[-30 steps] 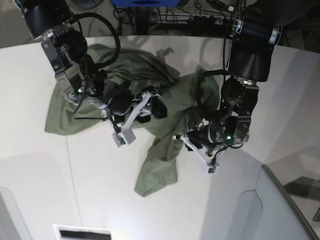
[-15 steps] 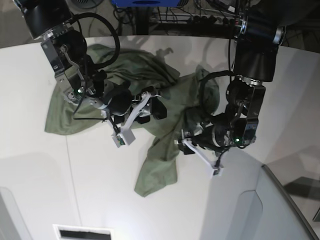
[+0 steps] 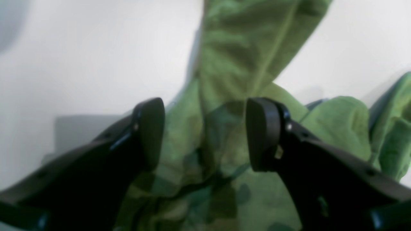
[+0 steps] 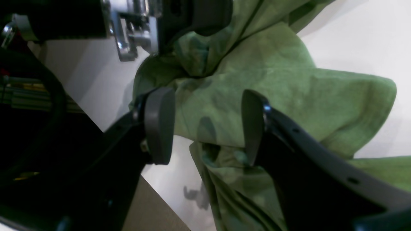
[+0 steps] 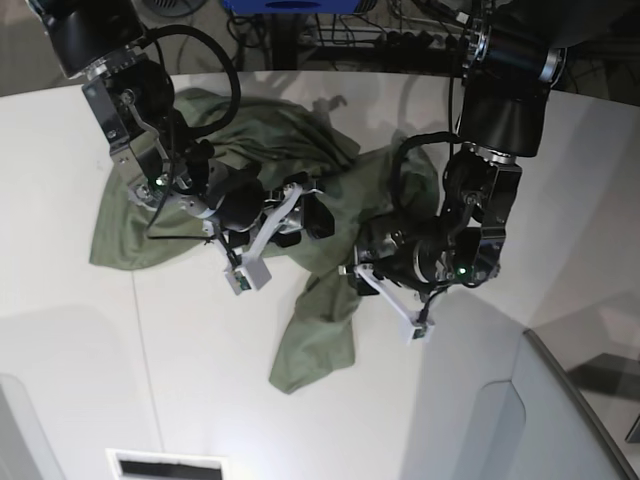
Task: Layout the t-shirt on the table in an organized manner, then fold the t-shirt properly
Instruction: 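Move the left gripper to the shirt and grasp cloth beside the right gripper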
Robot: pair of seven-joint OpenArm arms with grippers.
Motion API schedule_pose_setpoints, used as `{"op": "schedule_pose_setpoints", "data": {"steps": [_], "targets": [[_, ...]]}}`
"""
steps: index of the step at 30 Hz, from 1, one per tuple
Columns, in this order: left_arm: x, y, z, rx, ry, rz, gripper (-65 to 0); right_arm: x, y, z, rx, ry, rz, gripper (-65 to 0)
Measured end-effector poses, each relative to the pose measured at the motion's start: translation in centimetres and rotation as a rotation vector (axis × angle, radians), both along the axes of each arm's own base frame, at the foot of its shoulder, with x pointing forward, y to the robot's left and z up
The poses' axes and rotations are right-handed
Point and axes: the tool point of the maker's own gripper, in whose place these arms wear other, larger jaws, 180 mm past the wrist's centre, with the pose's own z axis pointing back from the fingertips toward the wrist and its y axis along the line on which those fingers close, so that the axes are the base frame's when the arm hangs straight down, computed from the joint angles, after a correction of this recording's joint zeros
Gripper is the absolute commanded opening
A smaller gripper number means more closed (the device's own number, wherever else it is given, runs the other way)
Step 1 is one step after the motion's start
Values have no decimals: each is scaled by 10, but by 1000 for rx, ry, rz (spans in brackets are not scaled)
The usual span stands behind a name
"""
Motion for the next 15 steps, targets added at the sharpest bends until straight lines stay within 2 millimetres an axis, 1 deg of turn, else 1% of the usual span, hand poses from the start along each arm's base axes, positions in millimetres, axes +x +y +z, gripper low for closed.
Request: {"op": "schedule_pose_setpoints", "data": {"steps": [5,10,15], "targets": [[-15,7,-27,18,86,19,-267,0,0,0,1,1,0,-341],[-15,-6,-26,-11,86,13,-270,0,0,0,1,0,1,-342],[-15,-2,-26,-3,86,16,-270,-1,1,0,1,1,1,-342]]}}
